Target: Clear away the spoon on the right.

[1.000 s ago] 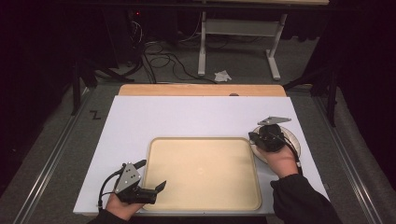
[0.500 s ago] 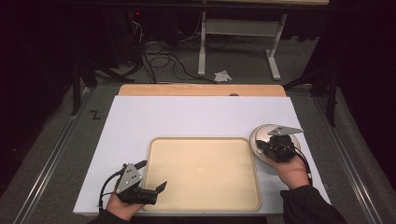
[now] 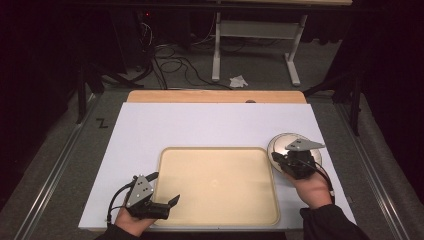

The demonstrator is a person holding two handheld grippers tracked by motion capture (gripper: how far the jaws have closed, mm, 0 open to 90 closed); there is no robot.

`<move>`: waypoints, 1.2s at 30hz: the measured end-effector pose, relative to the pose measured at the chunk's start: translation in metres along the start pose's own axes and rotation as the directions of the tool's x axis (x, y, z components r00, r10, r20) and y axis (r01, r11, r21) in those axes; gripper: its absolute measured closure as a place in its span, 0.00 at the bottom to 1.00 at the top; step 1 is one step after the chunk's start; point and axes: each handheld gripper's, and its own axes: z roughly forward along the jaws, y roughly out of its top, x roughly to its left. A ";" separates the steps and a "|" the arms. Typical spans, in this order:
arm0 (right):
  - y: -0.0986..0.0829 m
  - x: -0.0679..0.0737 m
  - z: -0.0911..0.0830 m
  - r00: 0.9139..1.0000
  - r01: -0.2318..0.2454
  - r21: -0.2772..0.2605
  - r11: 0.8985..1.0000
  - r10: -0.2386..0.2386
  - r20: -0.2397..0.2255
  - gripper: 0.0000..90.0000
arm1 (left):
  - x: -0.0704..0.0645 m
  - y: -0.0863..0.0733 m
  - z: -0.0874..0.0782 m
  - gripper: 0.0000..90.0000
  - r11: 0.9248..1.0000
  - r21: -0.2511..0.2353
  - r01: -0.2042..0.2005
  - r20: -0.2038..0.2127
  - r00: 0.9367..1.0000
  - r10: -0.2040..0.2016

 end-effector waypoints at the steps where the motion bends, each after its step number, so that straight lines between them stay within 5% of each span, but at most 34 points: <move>1: 0.000 0.001 0.003 1.000 0.005 0.005 1.000 -0.005 0.003 1.00 | 0.000 0.000 -0.001 0.02 1.000 -0.003 0.002 0.000 1.000 -0.002; 5: -0.005 0.002 0.006 1.000 0.010 0.029 1.000 -0.010 0.006 1.00 | 0.002 -0.001 -0.002 0.02 1.000 -0.009 0.010 -0.004 1.000 -0.010; 11: -0.022 -0.005 -0.011 0.999 0.019 0.028 0.999 -0.020 0.037 1.00 | 0.000 0.000 0.000 0.02 1.000 0.000 0.001 0.004 1.000 -0.001; 21: -0.042 -0.034 -0.038 0.994 -0.056 -0.014 0.998 0.057 0.097 1.00 | 0.001 -0.001 0.001 0.02 1.000 0.005 0.006 -0.007 1.000 -0.005; 28: -0.040 -0.016 -0.041 0.995 -0.063 -0.148 0.987 0.073 0.061 1.00 | 0.002 -0.002 0.002 0.02 1.000 0.003 0.015 -0.020 1.000 -0.015; 32: -0.052 0.001 -0.036 0.994 -0.107 -0.258 0.960 0.108 -0.011 1.00 | 0.003 -0.002 0.001 0.02 1.000 0.001 0.016 -0.024 1.000 -0.016; 33: -0.059 0.006 -0.036 0.991 -0.133 -0.270 0.954 0.126 -0.044 0.97 | 0.003 -0.001 0.001 0.03 1.000 -0.003 0.011 -0.023 1.000 -0.011; 36: -0.064 0.009 -0.038 0.992 -0.123 -0.269 0.955 0.122 -0.021 0.96 | 0.003 -0.001 0.001 0.03 1.000 0.000 0.003 -0.017 1.000 -0.003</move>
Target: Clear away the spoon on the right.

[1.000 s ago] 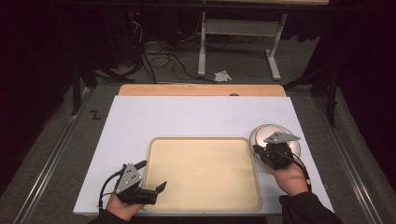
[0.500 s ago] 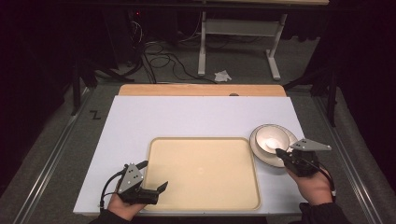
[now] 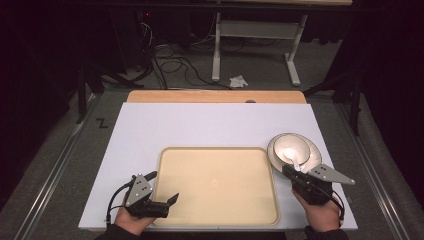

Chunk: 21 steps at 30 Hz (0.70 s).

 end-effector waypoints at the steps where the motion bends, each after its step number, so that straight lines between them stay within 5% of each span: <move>1: -0.003 -0.002 -0.003 1.000 -0.027 -0.006 1.000 0.027 -0.012 0.95 | 0.000 0.000 0.001 0.03 1.000 0.000 -0.003 0.000 1.000 0.003; 17: -0.007 -0.024 -0.031 0.995 -0.072 -0.086 0.994 0.077 0.062 0.64 | 0.000 0.000 0.001 0.03 1.000 0.007 -0.004 -0.010 1.000 0.004; 21: -0.008 -0.026 -0.030 0.992 -0.094 -0.099 0.991 0.102 0.079 0.39 | 0.000 0.000 0.001 0.03 1.000 0.004 -0.002 -0.013 1.000 0.002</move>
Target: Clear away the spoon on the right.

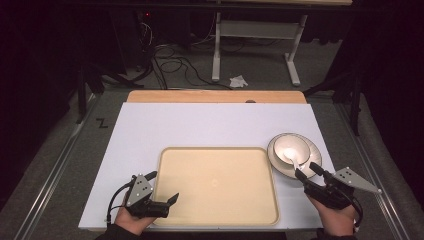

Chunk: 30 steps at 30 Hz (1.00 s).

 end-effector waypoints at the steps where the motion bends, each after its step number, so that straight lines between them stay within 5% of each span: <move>1: 0.000 0.000 0.000 1.000 0.000 0.000 1.000 0.000 0.000 0.39 | 0.000 0.000 0.000 0.03 1.000 0.001 0.000 0.000 1.000 0.000; 3: 0.000 -0.001 0.003 0.999 -0.036 0.013 0.999 0.036 -0.014 0.19 | 0.000 0.000 0.000 0.03 1.000 0.002 -0.001 0.001 1.000 0.001; 8: -0.002 -0.001 0.010 0.997 -0.073 0.056 0.996 0.073 -0.001 0.05 | 0.000 0.000 0.000 0.03 1.000 0.001 0.001 0.003 1.000 -0.001; 17: -0.010 -0.005 0.022 0.991 -0.132 0.055 0.990 0.131 0.023 0.24 | -0.001 0.000 0.001 0.03 1.000 0.007 -0.005 0.002 1.000 0.005; 22: -0.014 -0.010 0.026 0.975 -0.224 0.042 0.974 0.223 0.028 0.39 | -0.001 0.000 0.001 0.03 1.000 0.010 -0.008 0.003 1.000 0.008; 30: -0.017 -0.012 0.028 0.964 -0.265 0.055 0.963 0.264 0.025 0.55 | -0.002 0.000 0.002 0.03 1.000 0.018 -0.017 0.011 1.000 0.016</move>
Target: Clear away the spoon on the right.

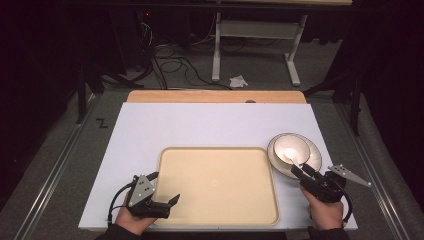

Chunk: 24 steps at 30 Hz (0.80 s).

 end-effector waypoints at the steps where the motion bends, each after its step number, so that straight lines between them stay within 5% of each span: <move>1: 0.000 0.000 0.001 1.000 -0.004 0.002 1.000 0.004 0.001 0.56 | 0.000 0.000 0.000 0.03 1.000 0.001 0.000 0.000 1.000 0.000; 24: 0.000 -0.002 0.000 0.999 0.001 0.034 0.999 -0.002 0.032 0.88 | 0.000 0.000 0.000 0.03 1.000 0.001 -0.006 0.006 1.000 0.006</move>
